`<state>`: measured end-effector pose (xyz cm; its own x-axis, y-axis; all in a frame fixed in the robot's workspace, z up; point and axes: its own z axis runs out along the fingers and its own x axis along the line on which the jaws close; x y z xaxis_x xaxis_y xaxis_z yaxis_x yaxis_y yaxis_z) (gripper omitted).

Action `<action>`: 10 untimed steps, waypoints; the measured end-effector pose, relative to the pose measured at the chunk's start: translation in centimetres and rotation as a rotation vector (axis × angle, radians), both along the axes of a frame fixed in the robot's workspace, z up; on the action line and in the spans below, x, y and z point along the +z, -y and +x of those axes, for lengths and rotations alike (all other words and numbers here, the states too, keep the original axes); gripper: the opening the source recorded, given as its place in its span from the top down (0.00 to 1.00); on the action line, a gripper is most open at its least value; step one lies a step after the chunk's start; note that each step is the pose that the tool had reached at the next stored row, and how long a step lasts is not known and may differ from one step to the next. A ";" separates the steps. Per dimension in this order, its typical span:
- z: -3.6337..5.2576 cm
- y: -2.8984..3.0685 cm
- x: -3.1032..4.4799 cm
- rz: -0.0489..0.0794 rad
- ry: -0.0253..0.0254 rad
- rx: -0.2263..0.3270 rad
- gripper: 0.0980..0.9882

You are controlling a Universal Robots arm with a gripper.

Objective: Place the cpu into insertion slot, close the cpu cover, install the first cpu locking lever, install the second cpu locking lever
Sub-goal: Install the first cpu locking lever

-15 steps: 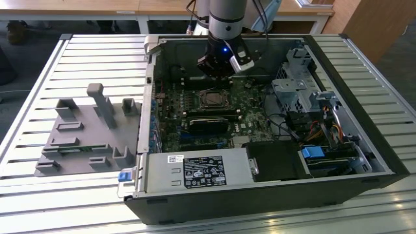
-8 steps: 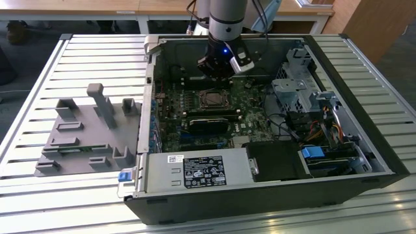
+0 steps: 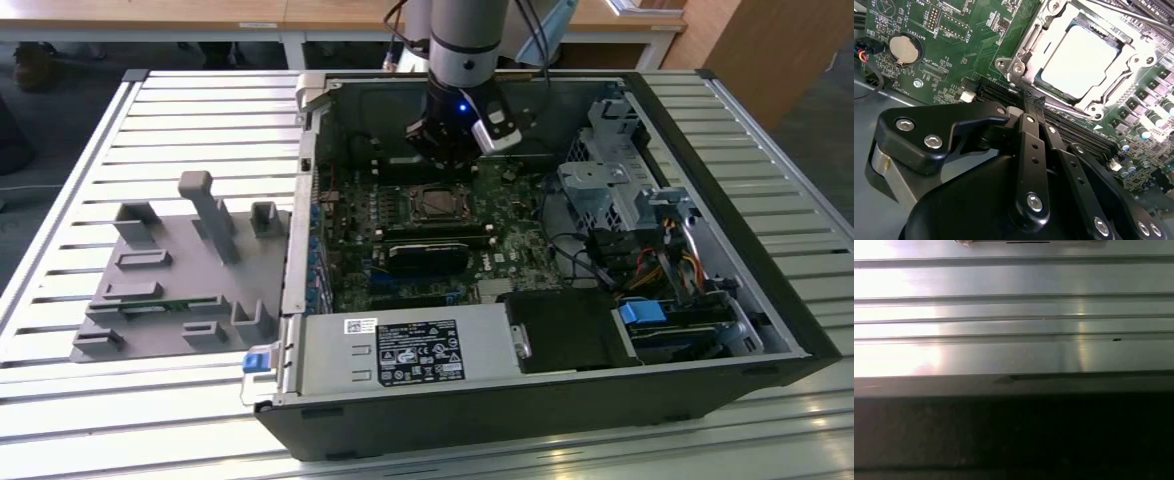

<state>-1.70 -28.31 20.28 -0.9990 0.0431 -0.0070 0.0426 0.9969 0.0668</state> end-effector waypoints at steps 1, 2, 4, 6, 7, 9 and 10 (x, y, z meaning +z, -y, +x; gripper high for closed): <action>0.00 0.00 -0.05 0.000 0.0000 0.000 0.98; 0.01 0.00 -0.09 0.000 0.0000 0.000 0.98; 0.02 0.00 -0.18 -0.001 0.0000 0.000 0.98; 0.03 0.00 -0.28 -0.001 0.0001 0.000 0.98; 0.03 0.00 -0.32 -0.002 -0.0001 0.000 0.98; 0.04 0.00 -0.40 -0.003 -0.0001 0.000 0.98; 0.04 0.00 -0.42 -0.004 0.0000 0.000 0.98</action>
<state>-1.66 -28.32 19.86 -0.9991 0.0429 -0.0072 0.0423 0.9971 0.0633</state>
